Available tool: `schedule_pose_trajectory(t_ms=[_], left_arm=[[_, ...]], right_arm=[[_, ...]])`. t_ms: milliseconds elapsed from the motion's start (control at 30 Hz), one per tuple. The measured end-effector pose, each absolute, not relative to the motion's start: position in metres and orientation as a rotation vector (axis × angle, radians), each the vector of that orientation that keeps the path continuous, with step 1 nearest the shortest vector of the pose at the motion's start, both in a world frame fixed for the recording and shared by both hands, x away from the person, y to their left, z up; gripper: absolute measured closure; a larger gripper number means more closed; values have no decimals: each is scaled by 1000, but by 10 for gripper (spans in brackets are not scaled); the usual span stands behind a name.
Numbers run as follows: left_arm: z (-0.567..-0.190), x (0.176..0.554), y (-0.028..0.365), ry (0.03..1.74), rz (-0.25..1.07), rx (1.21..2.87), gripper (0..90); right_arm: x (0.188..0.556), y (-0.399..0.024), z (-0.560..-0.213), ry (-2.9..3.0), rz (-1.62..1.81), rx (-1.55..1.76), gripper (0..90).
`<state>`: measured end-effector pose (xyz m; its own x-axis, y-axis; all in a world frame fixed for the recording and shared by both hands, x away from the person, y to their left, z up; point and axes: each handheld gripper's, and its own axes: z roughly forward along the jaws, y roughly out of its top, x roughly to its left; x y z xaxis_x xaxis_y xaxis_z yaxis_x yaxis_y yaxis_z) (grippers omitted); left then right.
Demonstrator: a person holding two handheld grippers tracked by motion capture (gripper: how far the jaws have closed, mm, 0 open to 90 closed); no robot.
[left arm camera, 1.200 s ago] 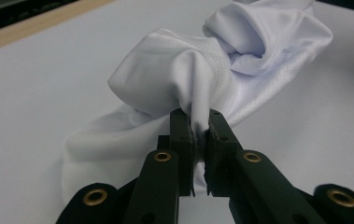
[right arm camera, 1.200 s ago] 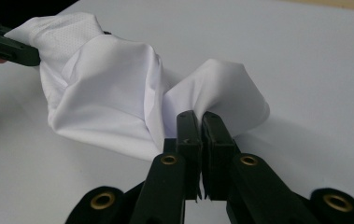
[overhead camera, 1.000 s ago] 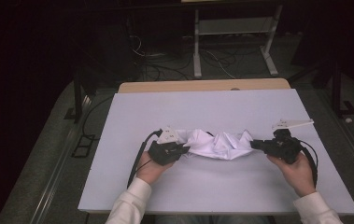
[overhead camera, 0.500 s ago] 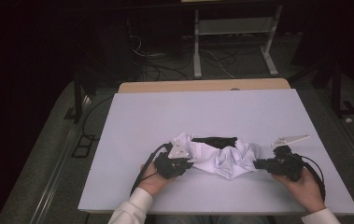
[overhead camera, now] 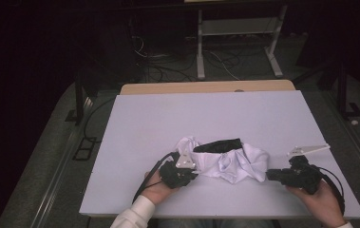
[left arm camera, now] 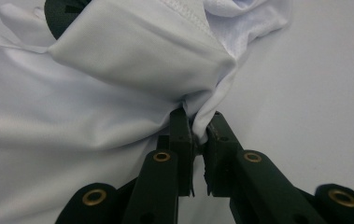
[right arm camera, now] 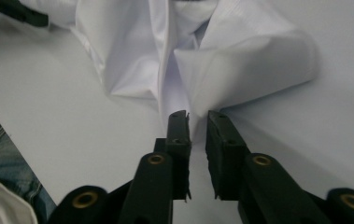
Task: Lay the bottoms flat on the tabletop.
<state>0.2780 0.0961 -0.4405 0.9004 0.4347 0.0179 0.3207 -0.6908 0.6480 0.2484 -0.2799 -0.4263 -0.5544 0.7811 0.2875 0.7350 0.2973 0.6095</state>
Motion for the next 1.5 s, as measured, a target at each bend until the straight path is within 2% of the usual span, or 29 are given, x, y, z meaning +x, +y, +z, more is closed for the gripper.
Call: schedule_pose_trajectory(t_ms=[200,500,800,1133,1233,1267,1367,1400,1500], left_arm=[[-443,278,94,534,222,2395,822],[-444,279,94,524,218,2399,821],[-443,282,95,506,207,2405,820],[-443,281,94,484,214,2418,819],[-442,281,94,485,215,2415,819],[-442,282,94,481,219,2415,819],[-440,283,96,480,227,2404,820],[-438,283,97,483,234,2397,821],[-434,285,99,490,245,2378,821]], right_arm=[[256,-282,-402,2359,1189,1405,586],[287,-265,-390,2346,1269,1337,451],[337,-242,-399,2414,1269,1344,387],[377,-225,-423,2511,1188,1362,386],[389,-219,-430,2558,1154,1374,422],[392,-217,-433,2584,1136,1376,459],[397,-212,-440,2661,1102,1385,663],[398,-210,-441,2678,1079,1371,834],[398,-212,-437,2673,1133,1350,857]])
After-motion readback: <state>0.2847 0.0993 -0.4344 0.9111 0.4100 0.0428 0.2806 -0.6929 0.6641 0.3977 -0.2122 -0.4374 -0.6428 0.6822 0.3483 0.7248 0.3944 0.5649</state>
